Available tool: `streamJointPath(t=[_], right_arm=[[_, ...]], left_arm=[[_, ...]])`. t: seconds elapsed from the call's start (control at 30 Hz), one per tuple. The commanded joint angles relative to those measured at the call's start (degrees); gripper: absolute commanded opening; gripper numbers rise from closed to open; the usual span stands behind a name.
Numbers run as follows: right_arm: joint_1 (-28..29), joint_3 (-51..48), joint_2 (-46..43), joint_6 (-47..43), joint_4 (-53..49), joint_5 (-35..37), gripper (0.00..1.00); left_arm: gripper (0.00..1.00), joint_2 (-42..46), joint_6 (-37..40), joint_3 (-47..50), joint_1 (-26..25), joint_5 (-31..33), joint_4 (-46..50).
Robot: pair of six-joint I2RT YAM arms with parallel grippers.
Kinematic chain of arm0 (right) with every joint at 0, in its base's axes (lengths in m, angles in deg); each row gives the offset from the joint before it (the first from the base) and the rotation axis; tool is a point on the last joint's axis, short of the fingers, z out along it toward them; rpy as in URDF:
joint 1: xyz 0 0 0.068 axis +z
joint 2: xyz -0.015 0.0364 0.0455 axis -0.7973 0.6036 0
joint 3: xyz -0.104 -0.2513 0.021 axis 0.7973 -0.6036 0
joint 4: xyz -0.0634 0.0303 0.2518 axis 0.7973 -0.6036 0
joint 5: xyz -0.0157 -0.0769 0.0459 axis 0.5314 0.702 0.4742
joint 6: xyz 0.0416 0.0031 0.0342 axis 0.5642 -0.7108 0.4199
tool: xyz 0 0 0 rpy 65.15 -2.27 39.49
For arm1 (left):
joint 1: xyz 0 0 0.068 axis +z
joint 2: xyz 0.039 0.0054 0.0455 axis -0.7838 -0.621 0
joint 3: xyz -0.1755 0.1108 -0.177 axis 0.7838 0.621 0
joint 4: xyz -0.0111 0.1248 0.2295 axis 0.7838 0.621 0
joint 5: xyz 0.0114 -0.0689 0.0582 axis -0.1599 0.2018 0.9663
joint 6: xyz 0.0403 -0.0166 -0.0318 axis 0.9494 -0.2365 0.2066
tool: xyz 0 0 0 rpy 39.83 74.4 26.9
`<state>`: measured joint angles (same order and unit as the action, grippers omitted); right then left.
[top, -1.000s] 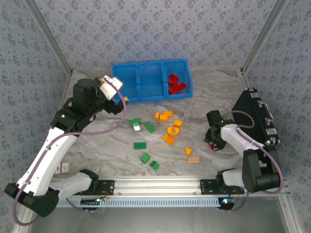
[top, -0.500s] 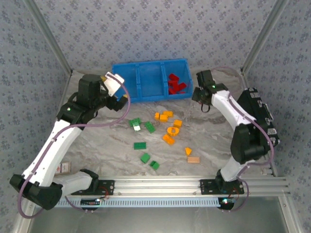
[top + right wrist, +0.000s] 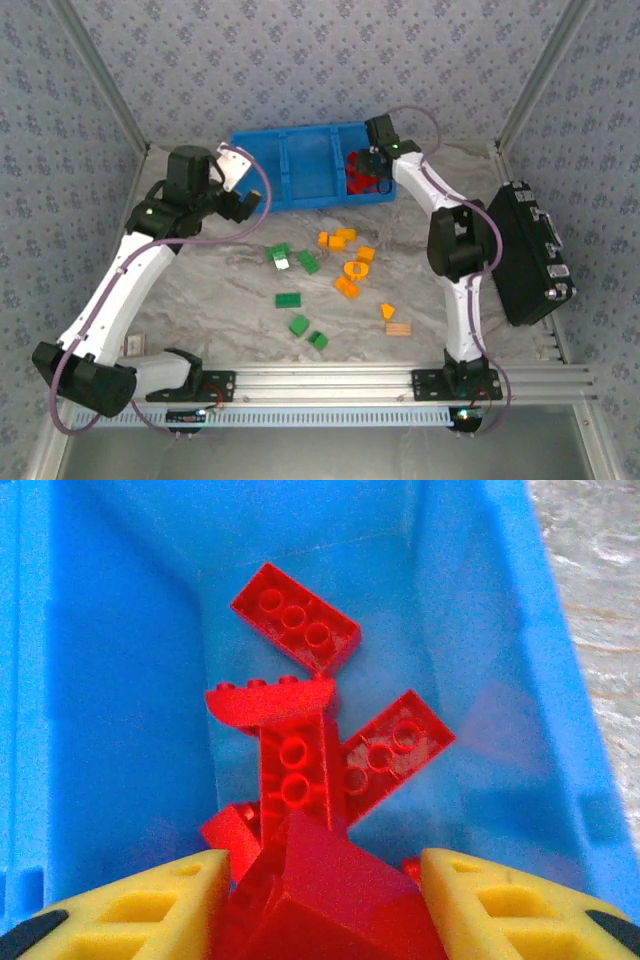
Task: Sort the legos into containers by color
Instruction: Place the lego in the container.
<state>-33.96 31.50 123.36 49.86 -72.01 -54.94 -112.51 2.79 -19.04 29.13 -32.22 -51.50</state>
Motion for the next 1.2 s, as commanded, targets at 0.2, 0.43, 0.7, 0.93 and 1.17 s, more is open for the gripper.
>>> streamJointPath(t=[0.2, 0.43, 0.7, 0.93, 1.17], right_arm=[[0.23, 7.98, 6.02, -1.62, -3.95, -2.45, 0.47], [0.17, 7.87, 6.28, -1.78, -4.88, -2.84, 0.58], [0.89, 2.62, 1.0, -3.48, -3.81, -3.08, 0.73], [1.7, -6.15, -7.43, -3.96, -1.55, -3.15, 0.74], [2.91, -18.76, -19.74, -6.86, 1.8, -2.58, 0.76]], left_arm=[[1.0, -3.21, -0.27, -3.09, 0.94, -0.71, -0.99], [1.0, -3.1, -1.05, -2.56, 1.39, -1.11, -1.68], [1.0, -2.7, -5.62, -1.47, 1.47, -3.03, 1.05], [0.96, -4.37, -22.72, 3.01, 1.43, -7.79, 4.23], [0.89, -6.25, -45.55, 14.67, -5.03, -7.18, 0.01]])
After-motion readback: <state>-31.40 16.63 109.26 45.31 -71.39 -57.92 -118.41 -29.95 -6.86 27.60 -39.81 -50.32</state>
